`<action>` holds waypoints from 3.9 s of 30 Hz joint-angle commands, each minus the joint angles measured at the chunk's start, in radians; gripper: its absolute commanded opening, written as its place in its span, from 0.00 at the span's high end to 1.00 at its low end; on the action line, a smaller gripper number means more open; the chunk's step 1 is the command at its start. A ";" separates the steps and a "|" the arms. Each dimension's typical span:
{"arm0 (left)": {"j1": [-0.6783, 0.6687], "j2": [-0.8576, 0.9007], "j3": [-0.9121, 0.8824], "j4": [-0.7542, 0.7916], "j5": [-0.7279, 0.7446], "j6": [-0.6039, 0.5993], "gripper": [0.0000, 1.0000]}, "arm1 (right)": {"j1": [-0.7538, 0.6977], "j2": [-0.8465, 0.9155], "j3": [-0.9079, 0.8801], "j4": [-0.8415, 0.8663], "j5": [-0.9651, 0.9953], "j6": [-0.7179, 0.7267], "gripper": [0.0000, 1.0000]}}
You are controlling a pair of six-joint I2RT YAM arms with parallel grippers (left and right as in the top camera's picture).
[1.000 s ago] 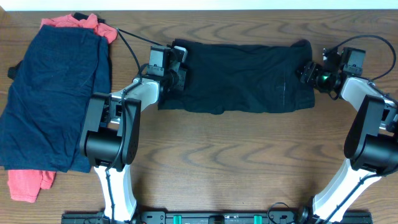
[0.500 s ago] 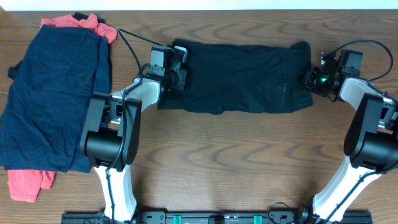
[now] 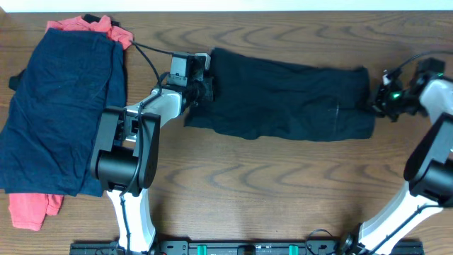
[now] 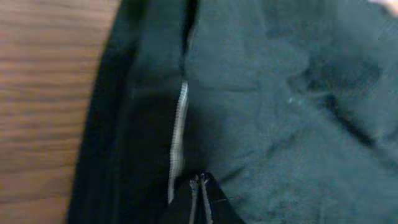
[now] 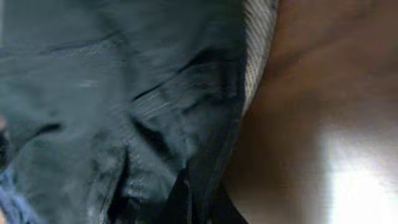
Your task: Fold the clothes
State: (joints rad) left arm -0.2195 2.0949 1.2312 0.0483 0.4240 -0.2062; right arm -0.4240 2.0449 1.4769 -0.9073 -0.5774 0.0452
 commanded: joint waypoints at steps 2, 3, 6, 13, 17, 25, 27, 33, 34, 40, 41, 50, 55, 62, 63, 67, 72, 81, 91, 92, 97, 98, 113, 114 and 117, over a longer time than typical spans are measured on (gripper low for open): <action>-0.029 -0.045 -0.003 -0.006 0.155 -0.114 0.94 | 0.002 -0.113 0.137 -0.109 -0.003 -0.100 0.99; -0.042 -0.045 -0.003 -0.006 0.170 -0.114 0.94 | 0.009 -0.122 0.163 -0.139 -0.003 -0.107 0.99; -0.093 -0.045 -0.003 -0.019 0.167 -0.113 0.94 | 0.044 -0.138 0.222 -0.201 0.002 -0.111 0.99; -0.178 -0.045 -0.003 -0.034 0.117 -0.106 0.95 | 0.211 -0.143 0.245 -0.210 0.043 -0.071 0.99; -0.199 -0.043 -0.003 -0.072 0.074 -0.098 0.94 | 0.323 -0.143 0.245 -0.172 0.069 -0.013 0.99; -0.199 -0.041 -0.011 -0.126 0.027 -0.094 0.94 | 0.523 -0.143 0.245 -0.027 0.073 0.134 0.99; -0.199 -0.041 -0.017 -0.126 0.027 -0.094 0.94 | 0.577 -0.143 0.245 0.023 0.088 0.176 0.99; -0.199 -0.041 -0.019 -0.126 0.027 -0.094 0.94 | 0.728 -0.142 0.245 0.102 0.247 0.274 0.99; -0.199 -0.041 -0.019 -0.127 0.027 -0.094 0.94 | 0.753 -0.142 0.244 0.112 0.270 0.281 0.99; -0.181 -0.063 -0.019 -0.206 0.032 -0.095 0.94 | 0.813 -0.142 0.243 0.114 0.340 0.317 0.99; -0.175 -0.071 -0.019 -0.219 0.032 -0.095 0.94 | 0.814 -0.142 0.243 0.114 0.342 0.318 0.99; -0.114 -0.180 -0.019 -0.338 0.027 -0.127 0.94 | 0.813 -0.141 0.242 0.114 0.343 0.326 0.99; -0.083 -0.241 -0.019 -0.409 0.010 -0.129 0.94 | 0.814 -0.128 0.238 0.114 0.345 0.336 0.99; 0.019 -0.386 -0.019 -0.504 -0.105 -0.124 0.94 | 0.834 -0.096 0.226 0.103 0.342 0.335 0.99; 0.042 -0.406 -0.019 -0.510 -0.109 -0.118 0.94 | 0.838 -0.093 0.225 0.100 0.342 0.331 0.99; 0.142 -0.476 -0.019 -0.515 -0.113 -0.105 0.93 | 0.861 -0.075 0.225 0.084 0.342 0.323 0.99; 0.215 -0.485 -0.019 -0.530 -0.112 -0.101 0.93 | 0.919 -0.023 0.224 0.081 0.334 0.293 0.96; 0.220 -0.476 -0.019 -0.557 -0.127 -0.049 0.93 | 1.041 0.021 0.231 0.084 0.266 0.227 0.22; 0.220 -0.475 -0.019 -0.568 -0.127 -0.050 0.93 | 0.989 -0.082 0.262 0.013 0.377 0.227 0.21; 0.220 -0.475 -0.019 -0.568 -0.127 -0.049 0.93 | 0.984 -0.079 0.261 -0.002 0.402 0.227 0.22; 0.220 -0.474 -0.019 -0.567 -0.132 -0.049 0.90 | 0.991 -0.049 0.220 -0.025 0.431 0.208 0.21; 0.220 -0.473 -0.019 -0.567 -0.135 -0.049 0.89 | 0.998 -0.042 0.209 -0.025 0.430 0.208 0.21; 0.220 -0.470 -0.019 -0.609 -0.150 -0.049 0.86 | 1.101 0.016 0.089 0.044 0.443 0.201 0.21; 0.220 -0.467 -0.019 -0.609 -0.150 -0.049 0.85 | 1.101 0.016 0.087 0.045 0.447 0.201 0.21; 0.220 -0.454 -0.019 -0.609 -0.149 -0.050 0.85 | 1.096 0.016 0.086 0.042 0.455 0.201 0.21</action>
State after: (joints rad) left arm -0.0010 1.6161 1.2179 -0.5568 0.2844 -0.2646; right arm 0.6754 2.0590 1.5673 -0.8654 -0.1436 0.2584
